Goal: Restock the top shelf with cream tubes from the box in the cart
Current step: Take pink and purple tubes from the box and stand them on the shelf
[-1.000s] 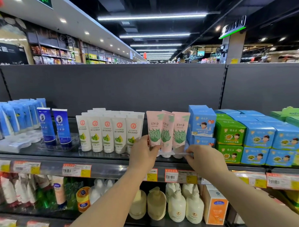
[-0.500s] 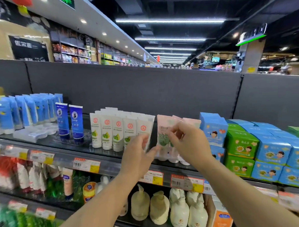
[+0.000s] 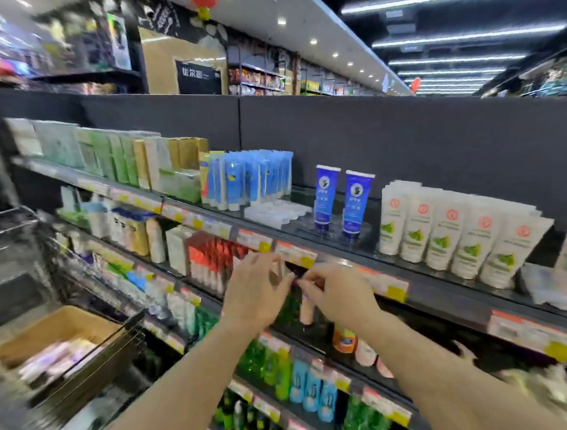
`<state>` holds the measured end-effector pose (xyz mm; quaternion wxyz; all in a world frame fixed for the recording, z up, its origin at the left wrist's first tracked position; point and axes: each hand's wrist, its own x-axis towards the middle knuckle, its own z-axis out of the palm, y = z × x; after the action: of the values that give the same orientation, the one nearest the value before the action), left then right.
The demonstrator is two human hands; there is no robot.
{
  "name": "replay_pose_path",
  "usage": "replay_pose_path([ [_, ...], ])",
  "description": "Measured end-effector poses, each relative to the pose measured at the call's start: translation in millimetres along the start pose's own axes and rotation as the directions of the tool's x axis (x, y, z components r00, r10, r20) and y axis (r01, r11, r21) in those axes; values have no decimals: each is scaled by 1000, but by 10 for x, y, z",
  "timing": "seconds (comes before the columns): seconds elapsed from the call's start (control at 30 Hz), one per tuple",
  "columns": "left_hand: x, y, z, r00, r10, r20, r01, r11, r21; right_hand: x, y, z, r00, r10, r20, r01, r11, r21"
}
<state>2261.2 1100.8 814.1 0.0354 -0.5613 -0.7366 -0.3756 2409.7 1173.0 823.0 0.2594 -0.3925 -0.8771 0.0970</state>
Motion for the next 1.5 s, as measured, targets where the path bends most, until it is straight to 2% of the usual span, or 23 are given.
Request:
replay_pose_path([
  [0.07,27,-627,-340,999,-38,34,33,990,139,243,-555,421,997,-51,63,48,998,39],
  [0.17,40,-1483,-875,994,-103,46,82,942,324,587,-1347,1043,985,-114,127,114,993,8],
  [0.27,54,-2214,-1377,976,-207,65,160,890,426,919,-2014,1611,966,-161,200,151,987,63],
  [0.37,79,-2892,-1706,954,-296,52,232,833,502,1204,-2547,2076,947,-205,247,201,979,42],
  [0.57,186,-3853,-2073,871,-490,41,390,738,551,1693,-3367,2860,907,-220,359,261,963,-69],
  [0.73,463,-4614,-2259,793,-610,17,494,658,568,2289,-3860,3580,839,-261,477,308,951,-22],
  [1.0,1311,-5889,-2388,697,-715,-58,616,555,559,3536,-4323,4515,778,-330,535,347,935,72],
  [1.33,2152,-7055,-2051,703,-704,99,549,626,553,4436,-4336,5446,780,-213,589,268,963,-7],
  [1.5,2367,-7747,-1736,726,-618,301,386,729,565,4562,-4308,5914,821,-41,569,103,992,-76],
])
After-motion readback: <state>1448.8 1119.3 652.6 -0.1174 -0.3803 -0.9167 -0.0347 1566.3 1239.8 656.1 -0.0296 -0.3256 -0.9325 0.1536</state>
